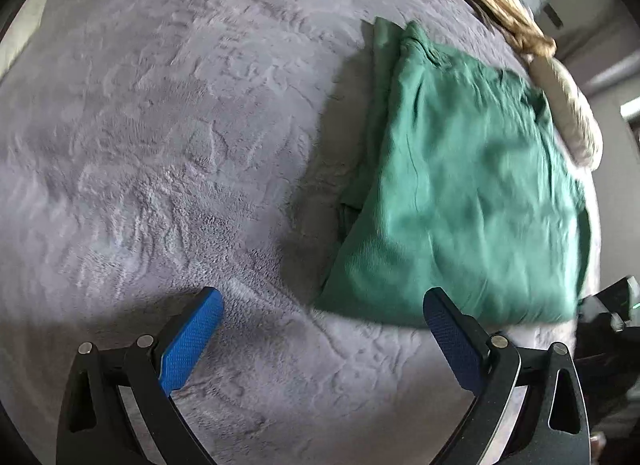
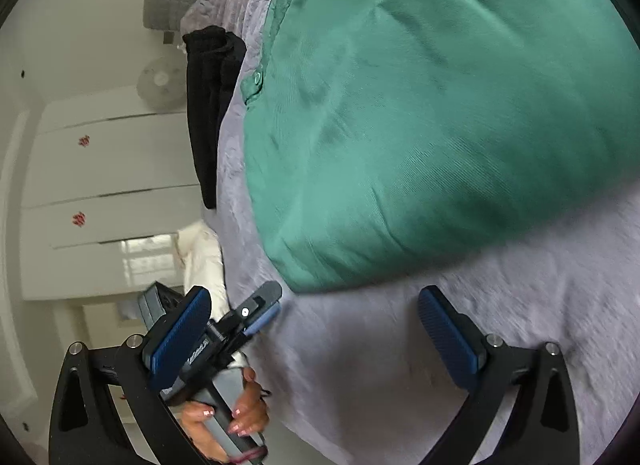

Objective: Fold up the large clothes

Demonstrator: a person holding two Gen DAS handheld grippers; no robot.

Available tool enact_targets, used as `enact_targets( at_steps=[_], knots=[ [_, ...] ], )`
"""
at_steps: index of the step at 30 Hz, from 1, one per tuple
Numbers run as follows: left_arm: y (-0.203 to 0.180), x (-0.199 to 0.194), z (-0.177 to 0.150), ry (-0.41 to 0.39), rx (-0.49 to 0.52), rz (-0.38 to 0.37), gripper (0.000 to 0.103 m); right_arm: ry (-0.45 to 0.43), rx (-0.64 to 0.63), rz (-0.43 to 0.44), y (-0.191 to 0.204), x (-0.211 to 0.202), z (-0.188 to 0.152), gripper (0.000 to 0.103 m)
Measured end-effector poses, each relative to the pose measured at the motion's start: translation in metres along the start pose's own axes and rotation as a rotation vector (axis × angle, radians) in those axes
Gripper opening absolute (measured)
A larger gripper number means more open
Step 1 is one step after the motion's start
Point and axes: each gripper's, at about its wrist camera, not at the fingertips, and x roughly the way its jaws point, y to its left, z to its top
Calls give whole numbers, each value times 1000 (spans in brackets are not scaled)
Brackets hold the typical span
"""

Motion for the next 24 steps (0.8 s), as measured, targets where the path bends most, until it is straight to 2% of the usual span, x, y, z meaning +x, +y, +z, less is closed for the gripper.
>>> enact_targets(
  at_steps=[9,11,12,13,14,15,17,18,19,20,21,24],
  knots=[
    [9,2,12,25,-145,-224,101,-18,55,87,2,38,20,103],
    [11,3,17,26,-165,-274,101,-22,81,104,1,41,20,99],
    [11,3,21,26,-180,-306,101,-21,108,114,-1,41,19,84],
    [16,2,24,27,-189,-327,101,-18,138,112,-6,42,18,60],
    [17,3,28,28,-196,-343,101,-10,170,105,-11,42,16,53],
    [17,3,32,25,-205,-346,101,0,202,107,-17,44,15,51],
    [17,0,35,15,-203,-332,101,21,208,116,-19,44,8,51],
    [14,-1,37,9,-189,-323,101,28,183,80,-15,41,4,53],
    [13,-1,37,7,-176,-311,101,22,160,36,-12,36,1,70],
    [11,-1,37,11,-158,-291,101,0,129,-19,-8,28,-3,79],
    [11,0,36,16,-144,-278,101,-30,107,-35,-5,19,-6,82],
    [12,5,34,34,-112,-228,101,-168,63,-119,-5,-21,-10,82]
  ],
)
